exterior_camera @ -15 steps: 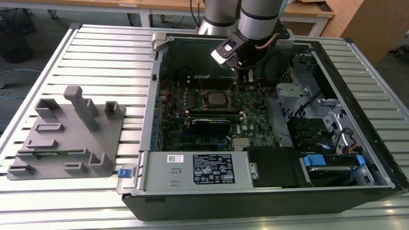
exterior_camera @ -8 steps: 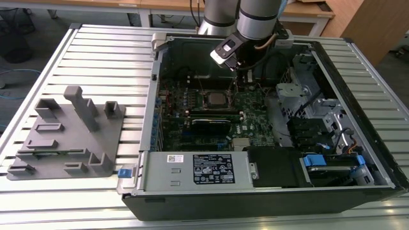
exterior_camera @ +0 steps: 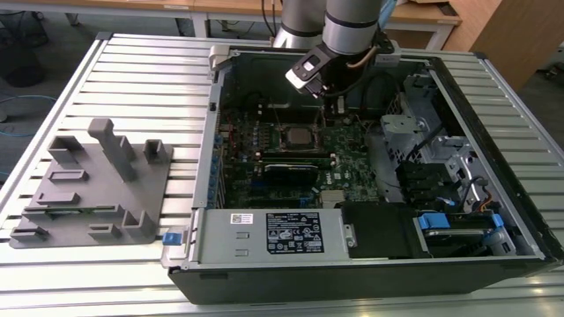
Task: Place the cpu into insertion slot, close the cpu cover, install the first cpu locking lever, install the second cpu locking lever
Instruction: 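Close the cpu cover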
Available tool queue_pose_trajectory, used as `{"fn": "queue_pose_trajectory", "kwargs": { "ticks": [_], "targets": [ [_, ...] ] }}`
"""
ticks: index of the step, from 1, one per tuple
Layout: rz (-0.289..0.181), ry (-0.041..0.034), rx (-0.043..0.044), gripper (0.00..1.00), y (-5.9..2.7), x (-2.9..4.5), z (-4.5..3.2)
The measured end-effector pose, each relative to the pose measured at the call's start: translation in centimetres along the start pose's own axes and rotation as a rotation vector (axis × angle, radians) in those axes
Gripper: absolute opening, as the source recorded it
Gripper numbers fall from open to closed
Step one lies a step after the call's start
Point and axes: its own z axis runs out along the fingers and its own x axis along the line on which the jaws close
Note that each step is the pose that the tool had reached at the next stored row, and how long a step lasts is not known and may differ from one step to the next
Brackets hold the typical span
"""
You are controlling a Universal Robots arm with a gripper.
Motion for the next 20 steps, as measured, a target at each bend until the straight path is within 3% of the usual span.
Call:
{"fn": "queue_pose_trajectory", "kwargs": {
  "ticks": [6, 20],
  "targets": [
    [0.0, 0.0001, -0.0052, 0.11, -1.34, -0.01, 0.02],
    [0.0, 0.0001, -0.0052, 0.11, -1.47, -0.02, 0.01]
  ]
}}
